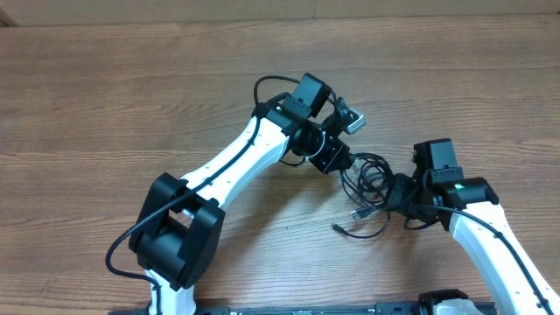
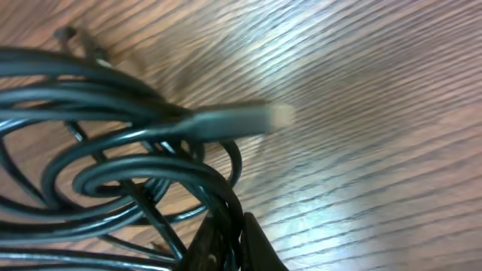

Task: Untangle cables

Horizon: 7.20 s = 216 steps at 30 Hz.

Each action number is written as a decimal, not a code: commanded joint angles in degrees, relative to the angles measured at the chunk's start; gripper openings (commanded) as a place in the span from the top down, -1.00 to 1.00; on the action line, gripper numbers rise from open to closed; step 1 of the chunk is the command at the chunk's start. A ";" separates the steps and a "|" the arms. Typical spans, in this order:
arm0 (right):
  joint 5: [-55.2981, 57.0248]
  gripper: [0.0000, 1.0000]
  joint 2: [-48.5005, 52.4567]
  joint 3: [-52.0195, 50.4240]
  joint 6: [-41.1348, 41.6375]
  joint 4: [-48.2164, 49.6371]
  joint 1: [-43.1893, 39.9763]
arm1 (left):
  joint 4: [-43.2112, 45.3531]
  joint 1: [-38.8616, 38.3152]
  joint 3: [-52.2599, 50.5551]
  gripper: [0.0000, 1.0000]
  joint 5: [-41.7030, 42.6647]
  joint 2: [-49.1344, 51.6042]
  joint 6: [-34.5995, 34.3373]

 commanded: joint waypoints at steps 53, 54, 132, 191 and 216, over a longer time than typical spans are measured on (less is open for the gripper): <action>-33.97 0.92 0.17 0.44 -9.97 18.62 -0.37 | 0.00 0.35 -0.31 -0.14 -12.24 0.50 3.34; -33.92 0.92 0.17 0.44 -9.99 18.51 -0.37 | 0.09 0.35 -0.31 -0.03 -12.79 0.50 3.34; 15.80 0.92 3.19 0.09 0.98 0.46 -0.39 | -0.59 0.15 -0.28 0.92 -7.04 0.50 2.89; 25.90 -0.86 3.39 0.07 18.84 -9.20 -22.12 | -5.35 16.50 -0.11 0.92 -13.42 -3.91 1.62; -33.70 -0.99 3.39 0.07 -22.45 5.60 -23.50 | -4.57 4.02 -0.11 0.91 -11.08 -3.91 5.20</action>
